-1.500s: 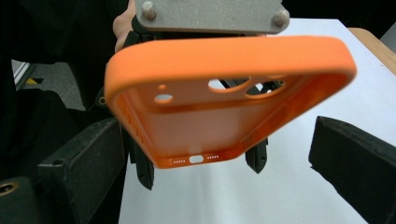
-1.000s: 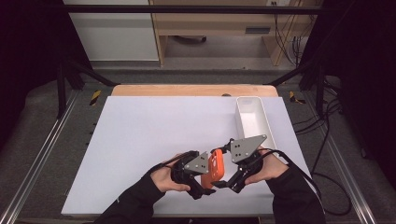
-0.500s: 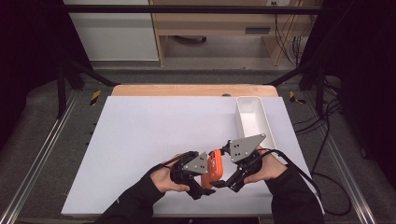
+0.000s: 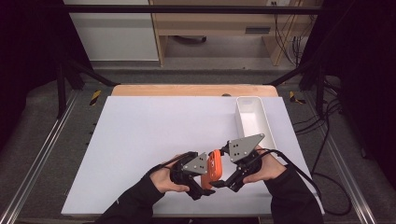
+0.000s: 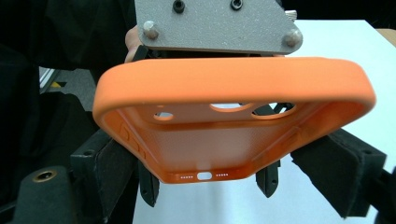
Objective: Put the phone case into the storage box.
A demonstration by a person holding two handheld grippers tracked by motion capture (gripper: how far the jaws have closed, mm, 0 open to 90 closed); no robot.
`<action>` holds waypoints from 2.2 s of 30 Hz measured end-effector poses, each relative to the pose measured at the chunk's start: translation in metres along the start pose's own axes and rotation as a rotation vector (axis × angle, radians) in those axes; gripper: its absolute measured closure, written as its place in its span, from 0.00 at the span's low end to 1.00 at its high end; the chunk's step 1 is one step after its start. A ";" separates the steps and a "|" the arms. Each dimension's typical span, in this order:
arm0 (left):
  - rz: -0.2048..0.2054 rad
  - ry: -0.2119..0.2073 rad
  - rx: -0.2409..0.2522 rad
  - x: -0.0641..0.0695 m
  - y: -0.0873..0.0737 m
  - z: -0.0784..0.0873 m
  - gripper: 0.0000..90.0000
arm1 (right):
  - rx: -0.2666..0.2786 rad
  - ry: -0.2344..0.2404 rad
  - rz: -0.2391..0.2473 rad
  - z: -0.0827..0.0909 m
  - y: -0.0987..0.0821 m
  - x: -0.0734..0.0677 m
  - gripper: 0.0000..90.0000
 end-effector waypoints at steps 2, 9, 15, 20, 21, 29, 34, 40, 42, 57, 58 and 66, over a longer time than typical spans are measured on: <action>0.002 0.002 0.003 0.000 0.000 0.000 0.17 | 0.000 0.001 -0.001 0.000 0.000 0.000 0.18; 0.016 0.021 0.043 -0.001 0.005 0.005 0.11 | -0.005 -0.002 -0.006 0.000 0.000 0.000 0.18; 0.040 0.045 0.044 -0.004 -0.001 0.015 0.04 | 0.005 -0.025 -0.013 0.005 0.002 0.003 0.18; 0.089 0.083 0.041 -0.009 -0.011 0.024 0.01 | 0.011 -0.056 -0.020 0.010 0.004 0.007 0.18; 0.095 0.090 0.039 -0.010 -0.013 0.026 0.01 | 0.011 -0.062 -0.023 0.011 0.004 0.009 0.18; 0.162 0.149 0.050 -0.015 -0.029 0.038 0.01 | 0.039 -0.093 -0.043 0.019 0.005 0.014 0.17; 0.213 0.197 0.063 -0.018 -0.042 0.047 0.01 | 0.051 -0.118 -0.053 0.026 0.007 0.017 0.18; 0.272 0.273 0.088 -0.025 -0.058 0.062 0.01 | 0.072 -0.155 -0.066 0.036 0.010 0.021 0.17; 0.285 0.297 0.086 -0.026 -0.064 0.067 0.01 | 0.078 -0.168 -0.070 0.039 0.012 0.023 0.17; 0.392 0.438 0.105 -0.033 -0.103 0.101 0.01 | 0.116 -0.286 -0.148 0.065 0.019 0.041 0.17; 0.398 0.451 0.107 -0.034 -0.106 0.104 0.01 | 0.124 -0.294 -0.155 0.067 0.020 0.043 0.17; 0.448 0.510 0.109 -0.035 -0.128 0.123 0.01 | 0.156 -0.368 -0.209 0.080 0.024 0.058 0.17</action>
Point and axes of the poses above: each handheld gripper's, and its own axes: z roughly backward along the jaws, y roughly out of its top, x roughly to its right, the point moved 10 cm from there along -z, roughly forward along the jaws, and after that the axes turned 15 degrees about -z, right-handed, at the moved point
